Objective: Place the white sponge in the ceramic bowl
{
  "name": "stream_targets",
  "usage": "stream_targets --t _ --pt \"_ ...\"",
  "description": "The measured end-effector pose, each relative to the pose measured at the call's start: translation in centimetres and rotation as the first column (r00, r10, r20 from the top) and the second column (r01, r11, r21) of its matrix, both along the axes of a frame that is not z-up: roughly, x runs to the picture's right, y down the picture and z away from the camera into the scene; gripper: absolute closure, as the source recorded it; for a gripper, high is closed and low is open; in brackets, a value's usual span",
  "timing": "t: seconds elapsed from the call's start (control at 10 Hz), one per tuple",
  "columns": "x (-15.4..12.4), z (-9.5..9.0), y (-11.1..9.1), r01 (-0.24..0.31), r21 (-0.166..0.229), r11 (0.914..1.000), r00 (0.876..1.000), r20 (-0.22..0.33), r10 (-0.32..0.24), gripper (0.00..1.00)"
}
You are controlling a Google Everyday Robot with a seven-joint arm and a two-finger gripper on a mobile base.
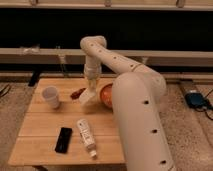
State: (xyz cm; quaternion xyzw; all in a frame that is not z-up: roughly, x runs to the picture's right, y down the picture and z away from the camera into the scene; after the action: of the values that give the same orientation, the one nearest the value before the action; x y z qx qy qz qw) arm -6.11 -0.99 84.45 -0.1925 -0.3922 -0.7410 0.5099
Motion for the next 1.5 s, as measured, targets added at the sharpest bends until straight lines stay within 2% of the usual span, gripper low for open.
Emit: stream_targets --t 0.2,0.3,0.5,0.7,0.9,1.3,1.4,1.5 --pt "2.5 -0.3 -0.5 0.002 0.045 0.9990 1.000 -0.005 -0.002 1.00" --pt "3.3 -0.6 -0.6 0.014 0.069 0.9975 1.000 0.010 -0.015 1.00" --pt "5.7 -1.5 -0.5 0.053 0.145 0.9880 0.997 0.052 -0.062 1.00" --pt "7.3 -1.6 -0.2 0.058 0.183 0.9815 0.997 0.045 -0.067 1.00" --pt "8.3 -0.6 -0.2 0.045 0.194 0.9800 0.999 0.014 -0.049 1.00" --pt "7.4 2.4 -3.1 0.057 0.187 0.9806 0.998 -0.043 -0.050 1.00" --pt "7.7 3.0 -3.7 0.061 0.188 0.9803 0.996 -0.077 -0.047 0.98" --pt "7.9 3.3 -4.1 0.062 0.187 0.9804 0.993 -0.106 -0.043 0.90"
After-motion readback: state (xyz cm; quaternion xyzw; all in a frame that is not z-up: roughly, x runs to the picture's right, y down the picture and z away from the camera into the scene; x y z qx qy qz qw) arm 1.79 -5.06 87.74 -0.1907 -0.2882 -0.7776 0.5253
